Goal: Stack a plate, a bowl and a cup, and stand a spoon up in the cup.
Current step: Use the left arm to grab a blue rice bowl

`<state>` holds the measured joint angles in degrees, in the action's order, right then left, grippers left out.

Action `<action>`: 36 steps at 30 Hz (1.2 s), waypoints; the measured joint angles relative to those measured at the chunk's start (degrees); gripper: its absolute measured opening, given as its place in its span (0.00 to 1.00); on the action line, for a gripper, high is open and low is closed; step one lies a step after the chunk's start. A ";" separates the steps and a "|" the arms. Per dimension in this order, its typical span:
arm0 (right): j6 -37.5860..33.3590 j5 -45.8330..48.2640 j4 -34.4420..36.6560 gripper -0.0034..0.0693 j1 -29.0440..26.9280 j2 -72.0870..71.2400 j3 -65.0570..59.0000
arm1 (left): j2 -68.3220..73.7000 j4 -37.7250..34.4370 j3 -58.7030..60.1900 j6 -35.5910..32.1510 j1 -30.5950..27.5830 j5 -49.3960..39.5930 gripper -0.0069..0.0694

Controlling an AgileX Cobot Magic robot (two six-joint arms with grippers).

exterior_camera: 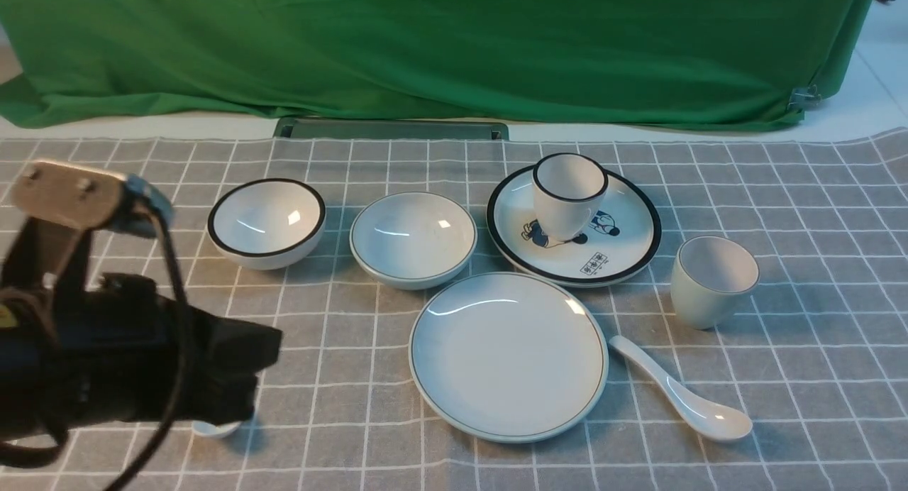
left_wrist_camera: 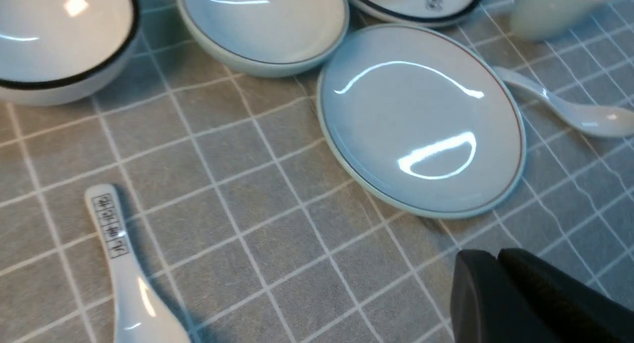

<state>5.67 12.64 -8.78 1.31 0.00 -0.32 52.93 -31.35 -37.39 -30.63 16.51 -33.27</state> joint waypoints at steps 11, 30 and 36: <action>25.54 -17.43 4.69 0.38 0.00 0.00 0.00 | 0.19 1.55 0.00 -1.95 1.18 -3.01 0.11; -1.18 33.86 4.65 0.27 30.78 33.74 43.51 | 34.10 17.71 -30.20 -4.95 6.84 -14.81 0.12; -3.83 33.62 4.58 0.27 36.79 35.24 44.01 | 51.17 24.97 -47.55 -20.04 6.45 -24.30 0.23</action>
<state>1.85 46.27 -4.20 38.10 35.24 43.69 104.10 -6.38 -84.94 -50.67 22.96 -57.57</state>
